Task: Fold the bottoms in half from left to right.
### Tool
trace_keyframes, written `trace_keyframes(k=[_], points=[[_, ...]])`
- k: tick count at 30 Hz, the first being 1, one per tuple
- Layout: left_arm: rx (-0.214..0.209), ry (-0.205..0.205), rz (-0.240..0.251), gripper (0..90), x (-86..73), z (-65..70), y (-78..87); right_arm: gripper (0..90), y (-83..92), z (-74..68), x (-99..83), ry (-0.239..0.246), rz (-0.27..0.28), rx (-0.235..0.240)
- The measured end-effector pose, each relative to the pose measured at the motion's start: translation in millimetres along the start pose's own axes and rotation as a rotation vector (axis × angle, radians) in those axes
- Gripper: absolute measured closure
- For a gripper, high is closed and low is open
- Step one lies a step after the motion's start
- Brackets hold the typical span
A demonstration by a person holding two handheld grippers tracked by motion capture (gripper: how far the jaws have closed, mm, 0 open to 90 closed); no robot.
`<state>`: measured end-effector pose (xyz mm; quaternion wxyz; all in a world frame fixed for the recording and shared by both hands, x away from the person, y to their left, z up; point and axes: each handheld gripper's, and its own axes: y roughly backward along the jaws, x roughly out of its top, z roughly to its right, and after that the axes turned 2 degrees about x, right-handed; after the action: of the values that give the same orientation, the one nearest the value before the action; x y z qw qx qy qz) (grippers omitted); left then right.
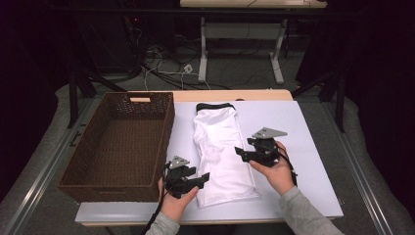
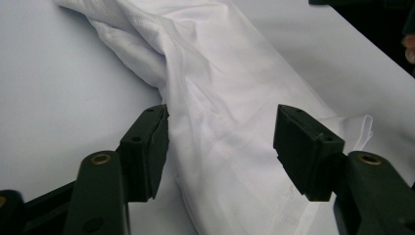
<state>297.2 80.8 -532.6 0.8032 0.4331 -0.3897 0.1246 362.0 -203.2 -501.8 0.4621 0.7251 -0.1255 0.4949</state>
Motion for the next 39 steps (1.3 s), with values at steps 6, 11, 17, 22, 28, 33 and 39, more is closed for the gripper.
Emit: trace_keyframes(k=[6,11,17,22,28,33,39], points=[[0.005,-0.017,0.000,28.5,-4.9,1.5,-6.4,40.3,6.8,-11.1,-33.7,-0.055,-0.088,0.005],[0.002,-0.001,-0.003,24.6,-7.0,1.3,-9.8,45.1,11.8,-22.8,-45.2,-0.068,-0.096,0.006],[0.011,0.018,-0.002,20.0,-10.6,0.0,-8.3,55.1,25.4,-26.1,-54.3,-0.096,-0.147,0.012],[0.018,0.021,-0.013,20.1,-16.0,-0.6,-5.8,59.7,32.5,-20.0,-64.9,-0.131,-0.186,-0.005],[0.026,0.030,-0.029,20.6,-18.8,-4.3,-9.1,65.7,20.3,-12.7,-70.8,-0.126,-0.222,0.005],[0.029,0.036,-0.047,20.8,-20.2,-8.1,-12.0,75.9,13.0,-13.0,-72.3,-0.108,-0.225,0.005],[0.053,0.024,-0.049,26.2,-21.2,-9.6,-10.3,90.0,11.0,-15.6,-68.9,-0.067,-0.235,0.000]])
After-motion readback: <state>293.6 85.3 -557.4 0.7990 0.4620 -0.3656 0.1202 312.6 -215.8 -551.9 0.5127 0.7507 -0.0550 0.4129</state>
